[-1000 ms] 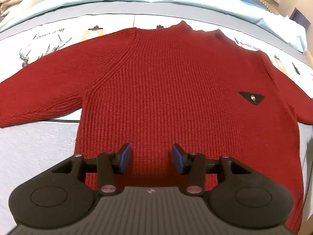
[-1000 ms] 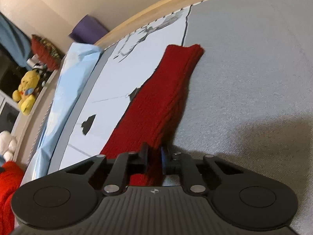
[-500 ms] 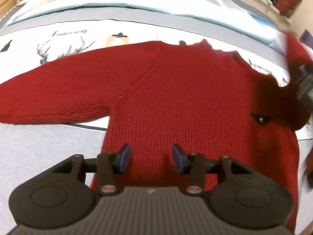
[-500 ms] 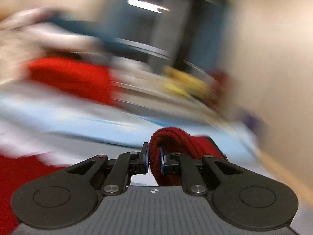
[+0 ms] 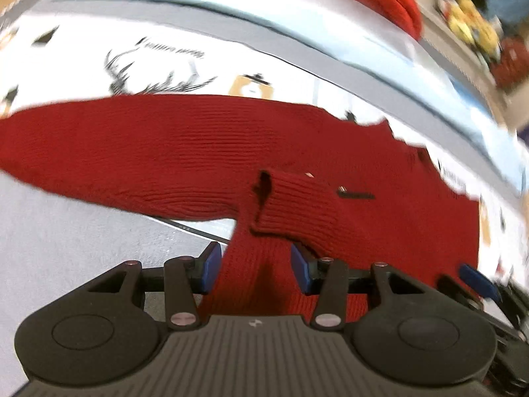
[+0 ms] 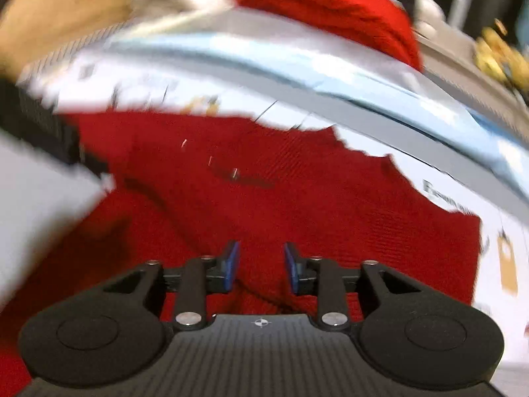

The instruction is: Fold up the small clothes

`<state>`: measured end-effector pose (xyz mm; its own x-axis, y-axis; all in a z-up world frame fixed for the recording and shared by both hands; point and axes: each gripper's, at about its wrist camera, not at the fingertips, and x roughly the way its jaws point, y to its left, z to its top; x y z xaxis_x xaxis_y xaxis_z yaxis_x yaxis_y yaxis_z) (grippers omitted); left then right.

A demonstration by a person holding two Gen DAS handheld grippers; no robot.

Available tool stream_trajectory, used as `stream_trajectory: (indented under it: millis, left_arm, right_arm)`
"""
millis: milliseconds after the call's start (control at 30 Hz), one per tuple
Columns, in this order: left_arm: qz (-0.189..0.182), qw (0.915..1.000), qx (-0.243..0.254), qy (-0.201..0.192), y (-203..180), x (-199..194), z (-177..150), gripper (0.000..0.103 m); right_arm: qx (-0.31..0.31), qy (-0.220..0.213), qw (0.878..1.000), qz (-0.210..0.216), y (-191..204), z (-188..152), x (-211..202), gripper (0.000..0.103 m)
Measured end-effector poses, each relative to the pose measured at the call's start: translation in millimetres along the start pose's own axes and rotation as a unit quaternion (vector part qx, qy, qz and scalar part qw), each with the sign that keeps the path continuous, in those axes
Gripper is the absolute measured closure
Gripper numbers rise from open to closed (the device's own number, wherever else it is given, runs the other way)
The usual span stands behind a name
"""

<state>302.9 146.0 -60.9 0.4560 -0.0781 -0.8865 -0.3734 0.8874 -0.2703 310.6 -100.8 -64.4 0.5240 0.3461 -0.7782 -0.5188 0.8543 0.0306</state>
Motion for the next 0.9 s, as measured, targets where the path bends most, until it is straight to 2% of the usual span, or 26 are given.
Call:
stream_trajectory:
  millis: [67,133,200,233,267,333,400,500,533,633,667,700,733,800,833,867,900]
  left_arm:
    - [-0.017,0.9991,-0.037,0.009,11.7,3.6,3.2,0.054]
    - [-0.035,0.9972,-0.063,0.017,18.8,7.5,3.9,0.054]
    - [-0.041,0.9962,-0.074,0.018,22.0,12.0,3.3,0.054]
    - [-0.041,0.9961,-0.076,0.017,22.4,14.1,3.3,0.055]
    - [-0.04,0.996,-0.078,0.015,22.6,16.4,3.9,0.055]
    - [-0.042,0.9954,-0.086,0.009,23.2,21.2,6.9,0.055]
    - [-0.047,0.9948,-0.091,-0.004,23.0,24.0,11.2,0.055]
    - [-0.047,0.9944,-0.092,-0.022,19.4,29.3,17.8,0.055]
    - [-0.051,0.9942,-0.091,-0.026,17.6,31.3,19.4,0.055]
    - [-0.047,0.9956,-0.074,-0.034,7.1,40.8,21.5,0.055]
    - [-0.042,0.9964,-0.067,-0.03,2.8,45.1,21.1,0.058]
    - [-0.042,0.9971,-0.059,-0.025,-1.4,49.2,19.8,0.071]
    - [-0.041,0.9976,-0.05,-0.023,-5.4,52.7,19.2,0.075]
    - [-0.013,0.9991,-0.018,-0.035,-14.6,54.9,17.9,0.099]
    - [-0.001,0.9989,0.005,-0.047,-20.2,53.7,18.7,0.101]
    - [0.001,0.998,0.021,-0.06,-24.3,50.8,19.9,0.102]
    - [-0.004,0.9964,0.031,-0.079,-27.8,45.0,21.8,0.102]
  right_arm:
    - [0.063,-0.022,0.998,0.002,-8.5,4.1,-16.8,0.051]
    - [0.118,-0.037,0.992,0.004,-19.5,-2.5,-23.8,0.051]
    - [0.169,-0.028,0.985,-0.014,-37.1,-15.2,-15.3,0.051]
    - [0.197,-0.003,0.98,-0.037,-45.9,-21.8,-6.1,0.051]
    - [0.226,0.027,0.972,-0.061,-54.7,-27.7,3.5,0.051]
    - [0.294,0.054,0.952,-0.07,-78.2,-37.9,15.4,0.051]
    - [0.358,0.053,0.929,-0.074,-103.9,-48.2,20.5,0.051]
    - [0.397,0.059,0.907,-0.129,-129.5,-60.6,25.0,0.051]
    - [0.415,0.063,0.898,-0.136,-137.5,-65.3,26.0,0.051]
    - [0.482,0.066,0.866,-0.118,-159.6,-76.9,30.6,0.051]
    - [0.491,0.062,0.861,-0.115,-164.1,-78.2,30.0,0.051]
    - [0.494,0.058,0.859,-0.117,-167.3,-79.8,27.3,0.051]
    - [0.495,0.054,0.859,-0.121,-170.3,-78.5,25.3,0.052]
    - [0.505,0.053,0.852,-0.126,-176.3,-79.8,24.4,0.054]
    - [0.519,0.053,0.844,-0.123,-180.0,-82.3,24.1,0.056]
    - [0.532,0.05,0.837,-0.122,-182.4,-84.2,23.5,0.066]
    - [0.538,0.048,0.833,-0.122,-183.3,-86.0,21.7,0.08]
